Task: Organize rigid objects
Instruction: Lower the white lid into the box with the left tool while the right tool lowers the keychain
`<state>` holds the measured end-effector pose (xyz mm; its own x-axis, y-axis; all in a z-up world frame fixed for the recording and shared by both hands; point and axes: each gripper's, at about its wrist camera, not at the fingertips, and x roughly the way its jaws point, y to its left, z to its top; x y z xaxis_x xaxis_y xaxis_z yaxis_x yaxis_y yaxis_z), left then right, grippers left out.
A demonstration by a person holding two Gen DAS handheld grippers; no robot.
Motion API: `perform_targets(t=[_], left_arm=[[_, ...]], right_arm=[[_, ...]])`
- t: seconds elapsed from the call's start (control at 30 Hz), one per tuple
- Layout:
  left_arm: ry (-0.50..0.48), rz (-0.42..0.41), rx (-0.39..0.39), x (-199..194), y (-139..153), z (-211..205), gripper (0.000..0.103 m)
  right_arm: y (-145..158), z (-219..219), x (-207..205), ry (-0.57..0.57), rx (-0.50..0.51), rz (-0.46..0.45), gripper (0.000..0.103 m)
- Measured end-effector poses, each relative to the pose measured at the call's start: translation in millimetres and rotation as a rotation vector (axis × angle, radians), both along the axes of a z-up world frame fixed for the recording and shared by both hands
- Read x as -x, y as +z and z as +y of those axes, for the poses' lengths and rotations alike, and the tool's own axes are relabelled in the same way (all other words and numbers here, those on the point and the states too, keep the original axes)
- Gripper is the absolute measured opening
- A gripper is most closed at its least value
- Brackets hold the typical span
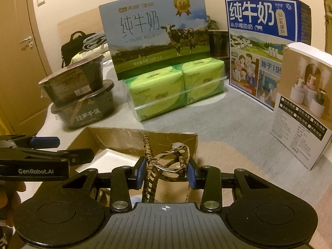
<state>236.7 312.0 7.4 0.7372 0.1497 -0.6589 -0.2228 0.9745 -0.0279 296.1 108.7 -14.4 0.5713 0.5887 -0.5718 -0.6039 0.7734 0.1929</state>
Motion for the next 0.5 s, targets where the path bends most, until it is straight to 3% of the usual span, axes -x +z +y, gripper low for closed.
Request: perform_targets(t=[0.5], left_arm=[[-0.002,0.001,0.0,7,4,3,0.087]], right_arm=[[7,17,1,0.021,-0.003,-0.004,0.04]])
